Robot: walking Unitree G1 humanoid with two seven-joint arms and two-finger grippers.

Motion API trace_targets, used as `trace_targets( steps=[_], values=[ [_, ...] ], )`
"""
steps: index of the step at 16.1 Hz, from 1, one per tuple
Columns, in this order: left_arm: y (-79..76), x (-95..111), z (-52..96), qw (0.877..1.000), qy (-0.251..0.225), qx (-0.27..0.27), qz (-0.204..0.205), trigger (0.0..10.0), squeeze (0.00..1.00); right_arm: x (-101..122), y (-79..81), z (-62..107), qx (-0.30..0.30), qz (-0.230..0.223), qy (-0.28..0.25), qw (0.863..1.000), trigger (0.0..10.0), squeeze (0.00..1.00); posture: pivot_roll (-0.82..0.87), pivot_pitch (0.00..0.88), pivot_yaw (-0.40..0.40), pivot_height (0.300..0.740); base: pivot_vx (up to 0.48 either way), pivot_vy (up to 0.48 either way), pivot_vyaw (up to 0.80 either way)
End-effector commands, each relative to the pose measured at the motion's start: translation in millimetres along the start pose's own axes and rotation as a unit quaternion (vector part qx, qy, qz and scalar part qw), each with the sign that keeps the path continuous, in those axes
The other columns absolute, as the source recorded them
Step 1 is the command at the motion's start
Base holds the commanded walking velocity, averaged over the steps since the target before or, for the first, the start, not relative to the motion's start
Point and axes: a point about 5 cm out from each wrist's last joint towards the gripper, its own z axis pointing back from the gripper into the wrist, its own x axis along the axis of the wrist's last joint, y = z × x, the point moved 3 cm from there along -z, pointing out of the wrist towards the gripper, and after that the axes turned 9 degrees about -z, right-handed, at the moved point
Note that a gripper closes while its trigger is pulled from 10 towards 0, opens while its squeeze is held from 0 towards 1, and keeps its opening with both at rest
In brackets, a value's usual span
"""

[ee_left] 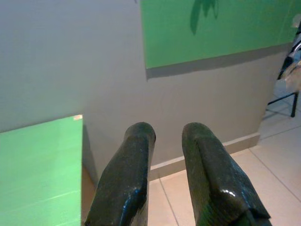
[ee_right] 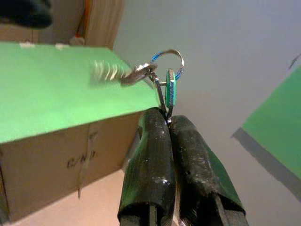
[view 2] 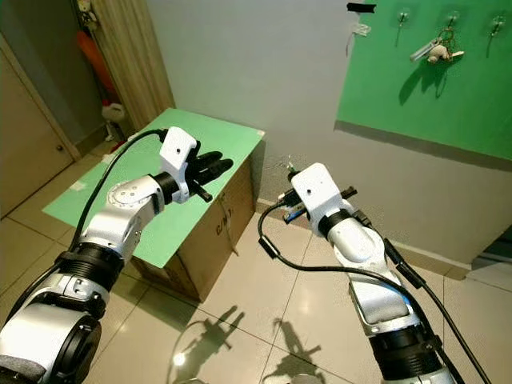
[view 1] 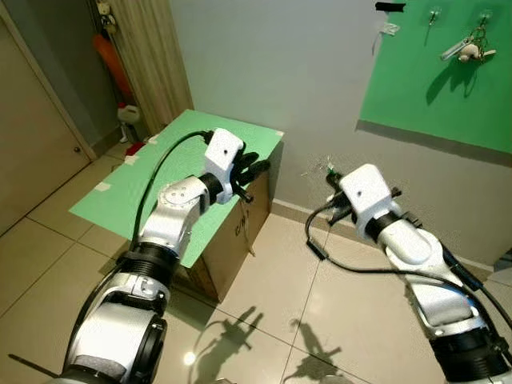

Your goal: Hang keys on a hook

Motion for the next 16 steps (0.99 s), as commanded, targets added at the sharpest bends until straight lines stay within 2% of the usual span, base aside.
trace_targets(
  steps=[1,2,3,6,8,10,12,13,16],
  values=[
    [4.1,2,3.1,1.000,0.000,0.007,-0.009,10.0,0.00,11,-1.3,-0.4,-0.004,-0.011,-0.024,1.000,0.0,0.00,-0.20,0.000,0.099,0.740,0.000,0.000,0.00],
    [3.1,0,3.5,1.000,0.001,0.007,-0.008,10.0,0.00,11,-2.0,-0.1,-0.007,-0.018,-0.026,0.999,0.0,0.00,-0.20,0.000,0.099,0.740,0.000,0.000,0.00],
    [2.6,-2,4.6,1.000,0.004,0.009,-0.007,10.0,0.00,10,-5.1,1.1,-0.018,-0.053,-0.033,0.998,0.0,0.00,-0.20,0.000,0.099,0.740,0.000,0.000,0.00],
    [2.1,-3,5.5,1.000,0.006,0.009,-0.005,10.0,0.00,11,-6.9,1.4,-0.026,-0.095,-0.038,0.994,0.0,0.00,-0.20,0.000,0.097,0.740,0.000,0.000,0.00],
    [1.7,-5,4.8,1.000,0.008,0.015,-0.003,10.0,0.00,10,-4.4,0.8,-0.024,-0.088,-0.038,0.995,0.0,0.00,-0.20,0.000,0.098,0.740,0.000,0.000,0.00],
    [2.6,-18,7.4,0.997,0.025,0.064,0.034,10.0,0.00,6,-7.3,3.3,-0.048,-0.096,-0.040,0.993,0.0,0.00,-0.20,0.000,0.100,0.740,0.000,0.000,0.00],
    [-4.9,-34,13.8,0.994,0.037,0.082,0.069,10.0,0.00,-1,-10.8,7.8,-0.078,-0.106,-0.036,0.991,0.0,0.00,-0.20,0.000,0.102,0.740,0.000,0.000,0.00],
    [-13.8,-45,19.6,0.992,0.043,0.086,0.087,10.0,0.00,-10,-8.8,11.6,-0.090,-0.118,-0.025,0.989,0.0,0.00,-0.20,0.000,0.101,0.740,0.000,0.000,0.00],
    [-20.6,-51,23.7,0.989,0.040,0.101,0.100,10.0,0.00,-16,-5.4,14.2,-0.089,-0.118,-0.018,0.989,0.0,0.00,-0.19,0.000,0.093,0.740,0.000,0.000,0.00]
  ],
)
